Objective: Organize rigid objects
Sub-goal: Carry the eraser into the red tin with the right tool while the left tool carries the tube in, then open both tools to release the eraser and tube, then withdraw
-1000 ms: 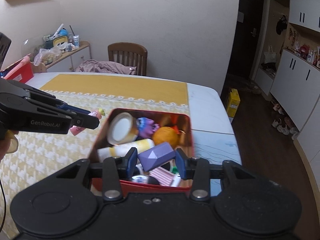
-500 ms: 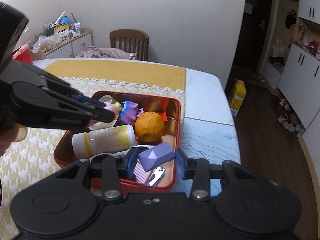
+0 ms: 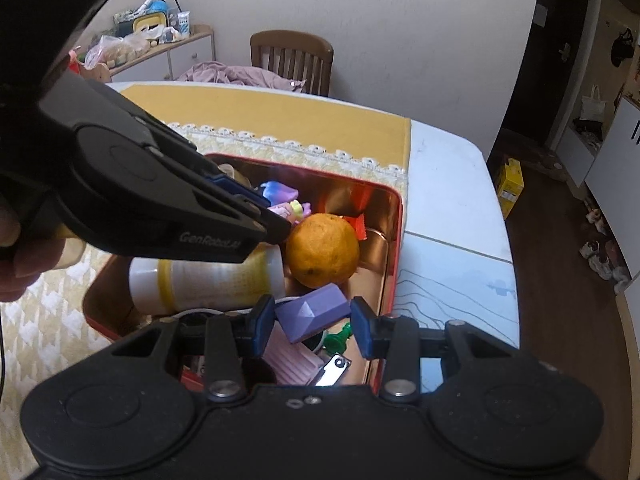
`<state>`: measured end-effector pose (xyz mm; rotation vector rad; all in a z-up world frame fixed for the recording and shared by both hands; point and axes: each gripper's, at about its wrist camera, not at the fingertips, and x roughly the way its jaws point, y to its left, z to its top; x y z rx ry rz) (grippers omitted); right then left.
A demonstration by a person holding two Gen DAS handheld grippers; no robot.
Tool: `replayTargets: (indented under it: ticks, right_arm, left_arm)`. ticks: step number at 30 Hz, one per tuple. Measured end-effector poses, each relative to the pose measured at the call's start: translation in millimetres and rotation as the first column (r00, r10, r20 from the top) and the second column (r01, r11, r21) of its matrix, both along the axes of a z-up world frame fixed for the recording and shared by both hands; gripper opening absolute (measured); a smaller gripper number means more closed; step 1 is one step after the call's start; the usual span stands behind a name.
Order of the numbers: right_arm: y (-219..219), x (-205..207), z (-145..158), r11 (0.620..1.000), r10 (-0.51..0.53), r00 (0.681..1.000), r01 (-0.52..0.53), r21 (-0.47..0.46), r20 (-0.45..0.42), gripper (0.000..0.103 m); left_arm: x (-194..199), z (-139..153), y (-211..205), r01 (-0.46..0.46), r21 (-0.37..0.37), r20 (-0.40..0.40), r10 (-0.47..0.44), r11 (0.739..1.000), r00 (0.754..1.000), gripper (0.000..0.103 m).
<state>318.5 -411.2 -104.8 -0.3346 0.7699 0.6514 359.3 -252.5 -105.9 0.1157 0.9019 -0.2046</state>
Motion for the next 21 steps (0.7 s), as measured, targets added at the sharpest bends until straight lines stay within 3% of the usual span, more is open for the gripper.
replayTargets:
  ticks: [21]
  right_arm:
    - [0,-2,-6,0.999,-0.049,0.999,0.05,0.016,-0.014,0.046]
  left_arm:
    - [2,-2,11,-0.039,-0.066,-0.021,0.038,0.997,0.999,0.016]
